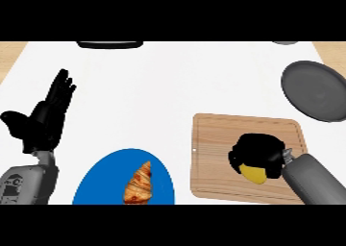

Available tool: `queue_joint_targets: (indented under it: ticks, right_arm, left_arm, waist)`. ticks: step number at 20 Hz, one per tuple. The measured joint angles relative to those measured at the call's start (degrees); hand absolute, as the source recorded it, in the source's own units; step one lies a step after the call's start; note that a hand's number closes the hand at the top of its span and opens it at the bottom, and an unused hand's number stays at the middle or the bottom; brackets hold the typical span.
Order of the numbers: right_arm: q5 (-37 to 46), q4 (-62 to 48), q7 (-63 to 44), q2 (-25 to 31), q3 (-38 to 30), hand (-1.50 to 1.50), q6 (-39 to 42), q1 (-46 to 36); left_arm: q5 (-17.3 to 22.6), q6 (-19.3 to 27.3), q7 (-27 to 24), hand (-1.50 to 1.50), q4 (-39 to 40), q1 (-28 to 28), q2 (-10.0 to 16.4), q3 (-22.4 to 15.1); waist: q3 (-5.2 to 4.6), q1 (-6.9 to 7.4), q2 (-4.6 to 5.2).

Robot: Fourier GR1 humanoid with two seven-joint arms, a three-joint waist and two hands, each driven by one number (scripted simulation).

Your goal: Pick the lemon from the cutting board and place it in the pan

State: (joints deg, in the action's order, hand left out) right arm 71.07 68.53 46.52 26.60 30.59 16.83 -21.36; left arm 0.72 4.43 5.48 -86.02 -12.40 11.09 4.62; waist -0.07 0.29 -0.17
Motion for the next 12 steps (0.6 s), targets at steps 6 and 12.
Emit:
queue_joint_targets:
  ticks: [6, 12]
  right_arm:
    - [-0.02, 2.36, 0.24, -0.50, -2.87, 1.50, -0.18, 2.51]
    - [-3.51, 1.66, -21.22, -8.52, -14.31, 1.50, 3.30, 6.66]
  left_arm:
    - [0.40, -1.09, -1.34, 0.00, 1.56, -0.01, 0.19, 1.24]
    - [0.56, -0.53, -0.80, 0.00, 1.84, 0.26, 0.88, 2.56]
  waist:
    - [0.03, -0.23, 0.05]
    - [-0.11, -2.78, -0.51]
